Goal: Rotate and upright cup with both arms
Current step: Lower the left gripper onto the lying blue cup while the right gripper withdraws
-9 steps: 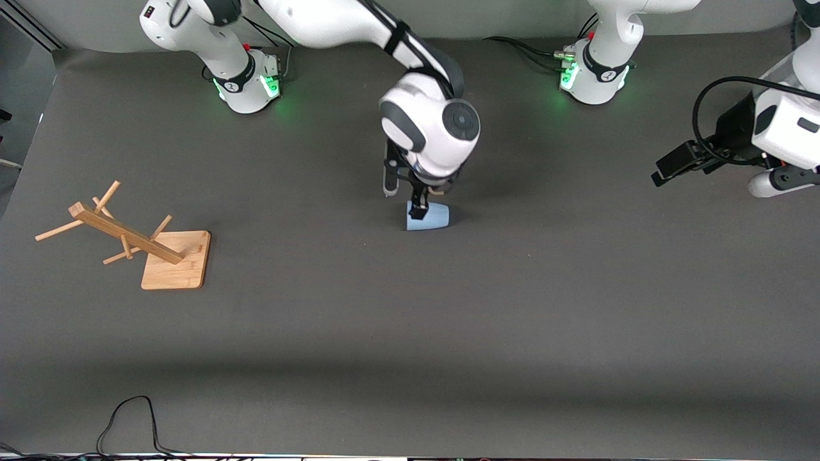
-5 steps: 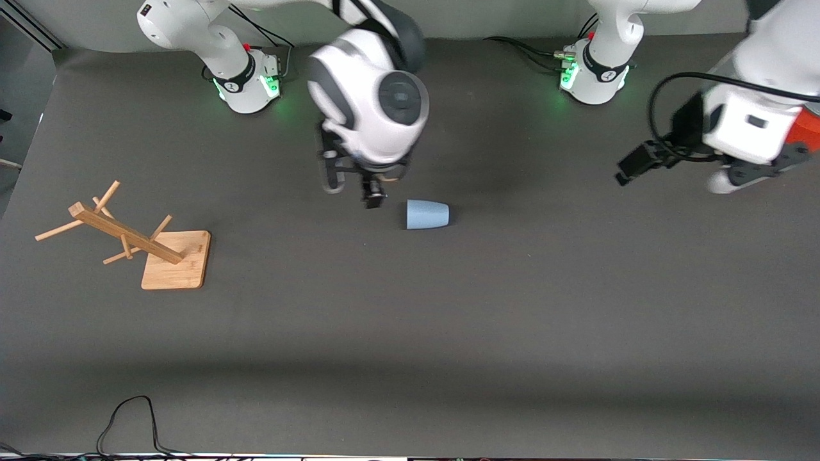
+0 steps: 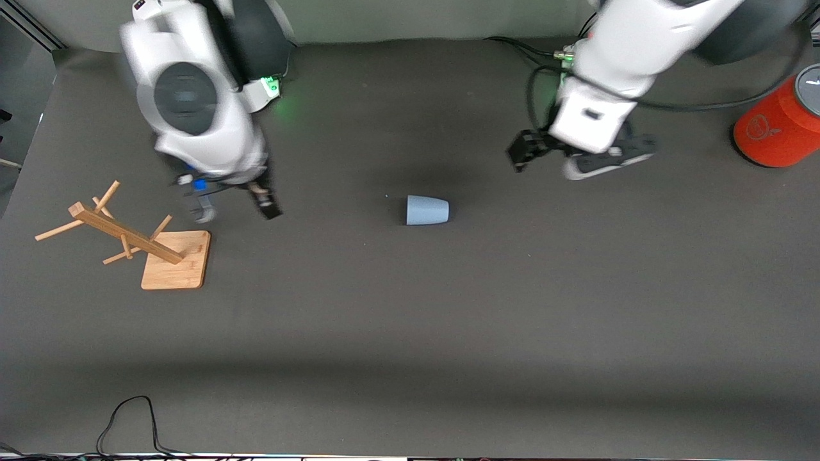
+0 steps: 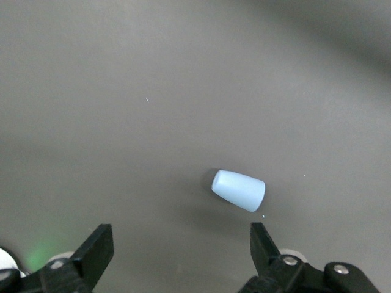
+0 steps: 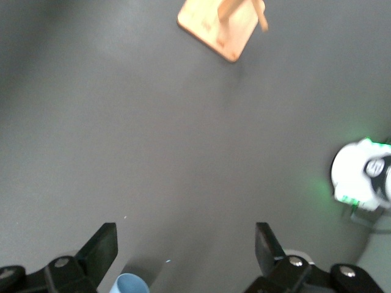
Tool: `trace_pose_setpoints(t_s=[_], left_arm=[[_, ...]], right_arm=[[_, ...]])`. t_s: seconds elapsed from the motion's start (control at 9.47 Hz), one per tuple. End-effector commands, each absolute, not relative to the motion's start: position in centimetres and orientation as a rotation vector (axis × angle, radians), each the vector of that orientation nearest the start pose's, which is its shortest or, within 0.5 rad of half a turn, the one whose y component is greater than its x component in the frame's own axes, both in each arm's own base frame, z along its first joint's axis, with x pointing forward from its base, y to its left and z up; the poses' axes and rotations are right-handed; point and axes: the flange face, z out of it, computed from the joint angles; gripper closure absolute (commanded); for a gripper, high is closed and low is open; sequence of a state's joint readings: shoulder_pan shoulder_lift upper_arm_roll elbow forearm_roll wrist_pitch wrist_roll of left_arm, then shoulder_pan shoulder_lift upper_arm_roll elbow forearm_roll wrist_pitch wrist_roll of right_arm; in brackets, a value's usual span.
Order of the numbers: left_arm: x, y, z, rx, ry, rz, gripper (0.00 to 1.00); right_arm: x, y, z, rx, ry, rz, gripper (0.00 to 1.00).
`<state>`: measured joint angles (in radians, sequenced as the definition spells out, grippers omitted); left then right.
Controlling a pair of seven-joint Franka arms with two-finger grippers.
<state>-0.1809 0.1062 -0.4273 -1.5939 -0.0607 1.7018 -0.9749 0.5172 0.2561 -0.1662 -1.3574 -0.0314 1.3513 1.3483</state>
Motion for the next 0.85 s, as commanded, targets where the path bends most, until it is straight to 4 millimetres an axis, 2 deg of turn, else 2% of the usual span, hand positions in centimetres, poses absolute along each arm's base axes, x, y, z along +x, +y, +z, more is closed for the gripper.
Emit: trace_pose_setpoints(t_s=[0.0, 0.11, 0.21, 0.32, 0.53, 0.63, 0.74], left_arm=[[47.7, -43.1, 51.7, -3.093, -0.442, 0.115, 0.00], [46.8, -46.3, 48.6, -3.047, -0.386, 0.102, 0.00], [44.6, -49.8, 45.2, -2.998, -0.287, 0.074, 0.00], [41.7, -53.2, 41.1, -2.927, -0.183, 0.028, 0.00], [37.6, -57.6, 32.5, -2.805, -0.122, -0.064, 0.00], [36.7, -59.7, 30.3, -2.783, -0.108, -0.141, 0.00], [36.9, -60.7, 28.8, -2.775, -0.109, -0.166, 0.00]], right_arm=[[55.8, 12.2, 58.3, -3.017, 1.348, 0.260, 0.00], [55.7, 8.5, 59.1, -3.026, 1.235, 0.244, 0.00], [55.6, 5.1, 59.3, -3.042, 1.114, 0.227, 0.00], [55.4, 2.8, 59.5, -3.055, 0.999, 0.197, 0.00], [55.4, 0.0, 59.6, -3.092, 0.766, 0.133, 0.00], [55.5, -1.3, 59.7, -3.114, 0.633, 0.115, 0.00], [55.7, -2.3, 59.9, -3.135, 0.483, 0.092, 0.00]])
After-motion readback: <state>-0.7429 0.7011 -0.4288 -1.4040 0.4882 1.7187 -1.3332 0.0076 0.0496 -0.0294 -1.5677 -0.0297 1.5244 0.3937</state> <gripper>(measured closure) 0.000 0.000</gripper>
